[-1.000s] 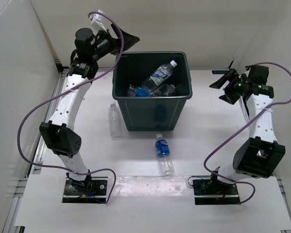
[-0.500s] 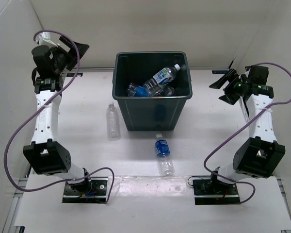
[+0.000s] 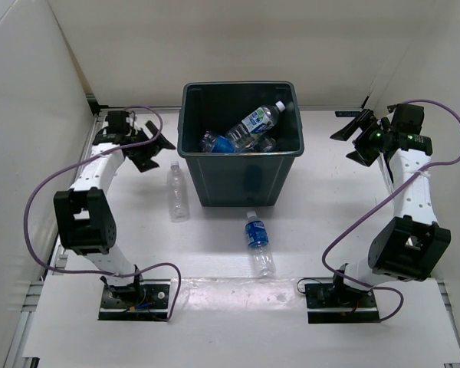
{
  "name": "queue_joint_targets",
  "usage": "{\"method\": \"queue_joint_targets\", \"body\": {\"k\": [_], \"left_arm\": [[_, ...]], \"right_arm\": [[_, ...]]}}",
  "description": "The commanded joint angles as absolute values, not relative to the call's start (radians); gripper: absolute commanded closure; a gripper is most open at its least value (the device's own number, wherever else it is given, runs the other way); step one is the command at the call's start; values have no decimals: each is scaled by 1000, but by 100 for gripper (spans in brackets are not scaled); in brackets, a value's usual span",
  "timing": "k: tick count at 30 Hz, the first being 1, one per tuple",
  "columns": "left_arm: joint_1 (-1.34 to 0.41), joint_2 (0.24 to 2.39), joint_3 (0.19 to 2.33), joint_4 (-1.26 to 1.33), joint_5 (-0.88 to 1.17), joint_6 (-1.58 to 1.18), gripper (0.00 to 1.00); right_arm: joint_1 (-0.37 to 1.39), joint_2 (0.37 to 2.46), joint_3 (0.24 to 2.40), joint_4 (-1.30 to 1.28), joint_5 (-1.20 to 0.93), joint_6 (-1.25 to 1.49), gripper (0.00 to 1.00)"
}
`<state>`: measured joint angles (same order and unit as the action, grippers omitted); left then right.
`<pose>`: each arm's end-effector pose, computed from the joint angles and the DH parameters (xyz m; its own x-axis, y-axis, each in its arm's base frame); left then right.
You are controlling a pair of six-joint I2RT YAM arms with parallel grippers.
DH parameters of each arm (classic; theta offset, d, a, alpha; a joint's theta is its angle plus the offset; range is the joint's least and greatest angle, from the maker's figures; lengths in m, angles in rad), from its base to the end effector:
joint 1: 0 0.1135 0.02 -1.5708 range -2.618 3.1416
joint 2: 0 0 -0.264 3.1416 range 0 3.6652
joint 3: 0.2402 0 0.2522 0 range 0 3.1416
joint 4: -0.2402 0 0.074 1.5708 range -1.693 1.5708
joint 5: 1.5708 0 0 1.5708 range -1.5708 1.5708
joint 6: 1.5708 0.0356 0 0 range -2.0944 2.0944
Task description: Put the plastic bottles in the bin
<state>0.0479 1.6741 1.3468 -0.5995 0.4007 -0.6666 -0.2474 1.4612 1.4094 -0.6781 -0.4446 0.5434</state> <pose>0.3628 0.0035 0.2688 -0.7452 -0.6057 -0.2790 -0.3447 0.7080 -0.6164 0.3120 -0.0630 0.3524 -0.5997 0.6329 -0.4896 0.2575 0.7320 0.6308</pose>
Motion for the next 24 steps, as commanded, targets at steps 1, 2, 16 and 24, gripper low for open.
{"method": "queue_joint_targets", "body": {"k": [1,2,16,24], "left_arm": [[5,1686,1353,-690,382,-586,0],[-30,1695,1358,-719,358,-554,0],[-81,1819,1379,-841,273,-453,0],[-103,1888,1387,-842,304,-472,0]], "right_arm": [[-249,1451,1419,-666,-436,543,10],[-249,1448,1425,-673,-434,540,10],[-245,1448,1433,-680,-420,538,10],[-247,1450,1434,-695,-405,537,10]]}}
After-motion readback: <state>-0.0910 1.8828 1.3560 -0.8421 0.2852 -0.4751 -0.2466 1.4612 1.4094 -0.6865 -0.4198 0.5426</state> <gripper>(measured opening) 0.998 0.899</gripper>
